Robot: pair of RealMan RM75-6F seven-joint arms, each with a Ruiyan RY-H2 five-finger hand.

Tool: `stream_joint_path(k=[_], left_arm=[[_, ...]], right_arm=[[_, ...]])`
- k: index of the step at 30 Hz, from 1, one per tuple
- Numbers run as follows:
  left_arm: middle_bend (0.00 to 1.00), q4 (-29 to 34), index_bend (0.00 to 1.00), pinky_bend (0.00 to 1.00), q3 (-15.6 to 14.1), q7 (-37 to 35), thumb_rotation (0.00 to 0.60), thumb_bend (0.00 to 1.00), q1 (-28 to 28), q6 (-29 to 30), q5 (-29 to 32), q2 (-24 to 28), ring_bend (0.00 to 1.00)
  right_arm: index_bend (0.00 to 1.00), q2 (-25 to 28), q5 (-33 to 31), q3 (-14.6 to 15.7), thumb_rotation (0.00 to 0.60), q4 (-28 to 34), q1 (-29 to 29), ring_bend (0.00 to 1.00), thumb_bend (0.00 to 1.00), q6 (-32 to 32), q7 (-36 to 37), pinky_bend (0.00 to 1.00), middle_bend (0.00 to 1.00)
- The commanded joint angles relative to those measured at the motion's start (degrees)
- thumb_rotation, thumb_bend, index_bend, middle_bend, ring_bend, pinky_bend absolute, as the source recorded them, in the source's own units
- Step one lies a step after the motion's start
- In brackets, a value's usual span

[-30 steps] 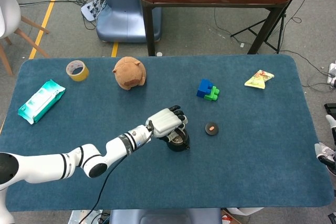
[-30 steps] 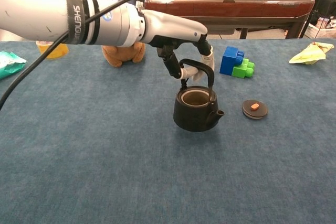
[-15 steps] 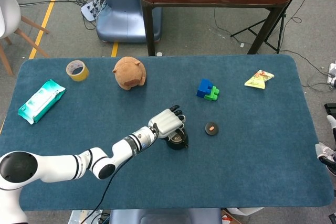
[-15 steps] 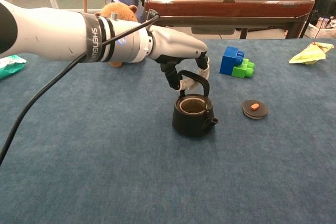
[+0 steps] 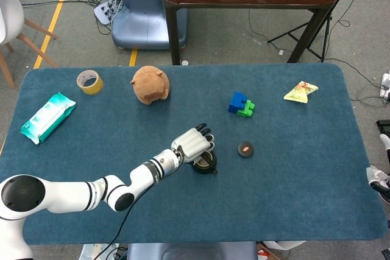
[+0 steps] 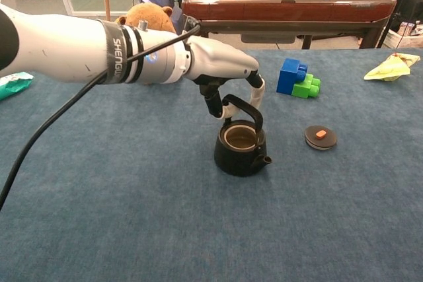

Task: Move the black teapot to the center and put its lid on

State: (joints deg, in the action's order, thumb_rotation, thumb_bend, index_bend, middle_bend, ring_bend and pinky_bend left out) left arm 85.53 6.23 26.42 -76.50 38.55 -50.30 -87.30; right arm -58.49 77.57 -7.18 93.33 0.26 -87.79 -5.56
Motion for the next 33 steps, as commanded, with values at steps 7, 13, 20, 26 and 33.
stream_joint_path(k=[7,13,20,26,33], left_arm=[[0.12,1.0,0.12,0.03,-0.4,0.7,0.600,0.47,0.5,1.1,0.8,1.3,0.01],[0.11,1.9,0.11,0.03,-0.7,1.6,0.600,0.44,0.9,2.4,1.3,1.7,0.00],[0.11,2.1,0.11,0.03,0.0,2.6,0.595,0.40,0.7,3.6,2.5,0.3,0.00],[0.11,1.7,0.11,0.03,1.0,2.2,0.586,0.39,0.6,4.1,3.4,-0.8,0.00],[0.11,2.3,0.11,0.03,0.7,2.7,0.574,0.39,1.4,5.4,3.1,0.6,0.00]], right_arm=[[0.12,-0.1,0.3,0.0,0.600,-0.1,0.1,0.14,0.35,0.1,0.1,0.15,0.22],[0.12,-0.1,0.7,0.0,0.600,0.0,0.3,0.14,0.35,0.2,0.0,0.15,0.22],[0.12,0.0,0.6,0.1,0.600,0.1,0.0,0.14,0.35,-0.1,0.0,0.15,0.22],[0.12,0.2,0.6,0.0,0.600,0.1,-0.1,0.14,0.35,-0.2,0.2,0.15,0.22],[0.12,0.5,0.8,0.1,0.600,0.2,-0.1,0.14,0.35,0.0,0.2,0.15,0.22]])
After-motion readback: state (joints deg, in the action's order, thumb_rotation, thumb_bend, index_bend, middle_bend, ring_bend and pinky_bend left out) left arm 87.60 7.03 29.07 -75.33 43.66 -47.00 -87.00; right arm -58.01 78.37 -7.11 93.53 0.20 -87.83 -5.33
